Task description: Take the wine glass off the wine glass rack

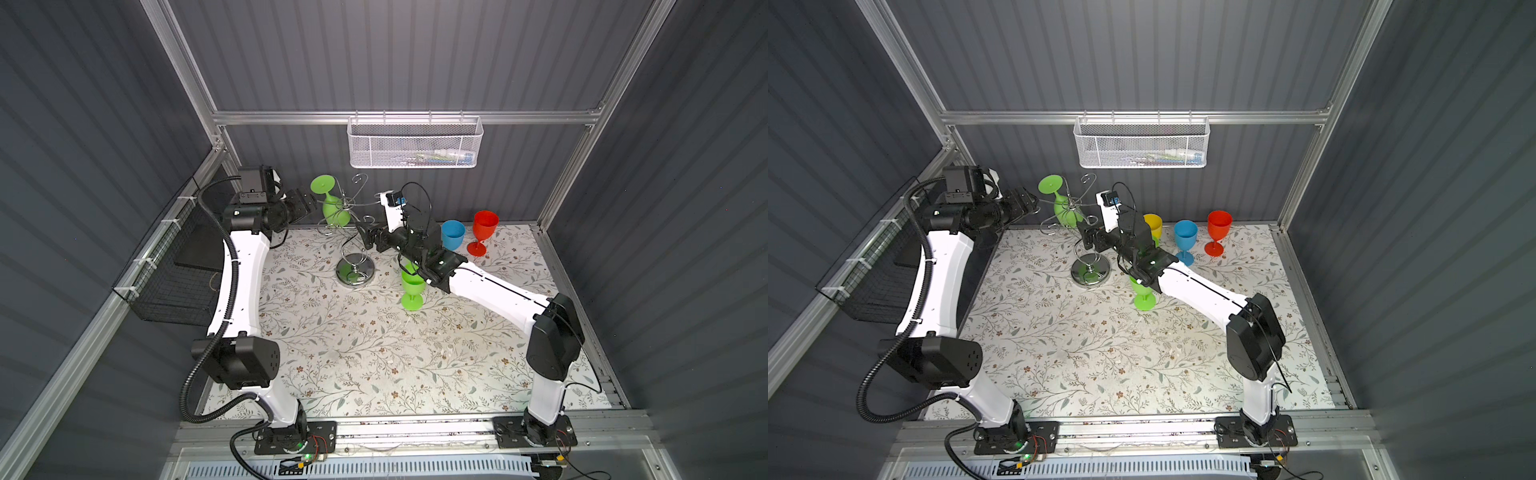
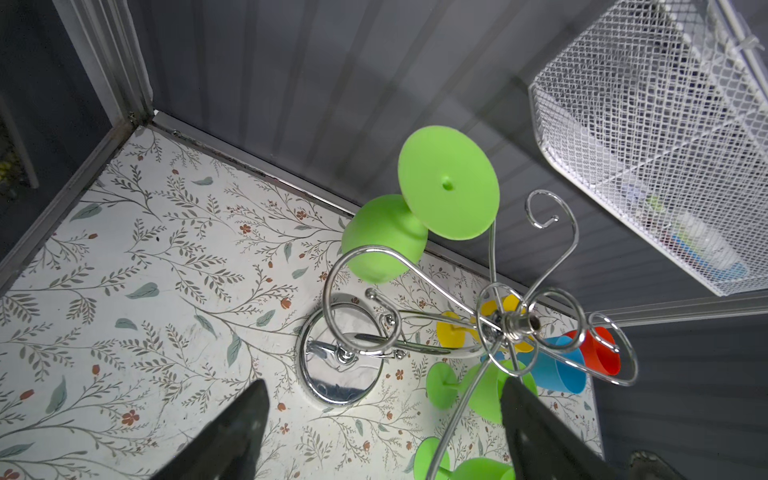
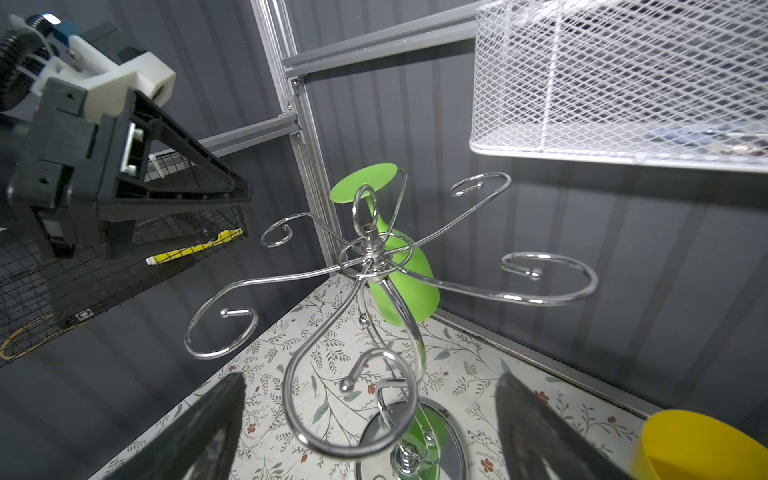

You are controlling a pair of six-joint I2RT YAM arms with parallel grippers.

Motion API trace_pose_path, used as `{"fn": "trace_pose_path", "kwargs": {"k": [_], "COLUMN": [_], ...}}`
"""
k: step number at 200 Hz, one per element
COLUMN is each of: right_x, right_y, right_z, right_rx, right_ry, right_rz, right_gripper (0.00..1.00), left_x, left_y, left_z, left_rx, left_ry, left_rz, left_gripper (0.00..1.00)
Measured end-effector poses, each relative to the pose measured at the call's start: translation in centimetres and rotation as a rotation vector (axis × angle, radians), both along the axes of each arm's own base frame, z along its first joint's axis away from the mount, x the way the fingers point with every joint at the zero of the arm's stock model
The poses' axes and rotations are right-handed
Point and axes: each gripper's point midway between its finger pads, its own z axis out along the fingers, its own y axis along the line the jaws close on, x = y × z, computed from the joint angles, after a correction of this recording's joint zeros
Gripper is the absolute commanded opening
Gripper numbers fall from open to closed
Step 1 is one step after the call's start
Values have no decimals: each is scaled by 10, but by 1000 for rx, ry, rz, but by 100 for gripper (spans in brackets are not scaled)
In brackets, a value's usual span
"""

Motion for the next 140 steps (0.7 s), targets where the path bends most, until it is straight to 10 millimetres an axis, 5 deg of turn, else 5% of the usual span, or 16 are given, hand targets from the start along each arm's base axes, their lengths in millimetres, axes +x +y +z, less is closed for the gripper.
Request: {"fn": "trace_pose_path", "kwargs": {"k": [93,140], "right_x": [31,11], "right_y": [-34,-32], "right_z": [-3,-6], "right_rx": [-33,-26], "right_ry": [-21,-46], "right_rz": [-63,21], "right_gripper": [94,94], "left_x": [6,10], "left_y": [0,0], "left_z": [-1,-1], "left_rx": [-27,-29], "left_ry": [2,3], "left_rz": [11,11], "left_gripper": [88,88]}}
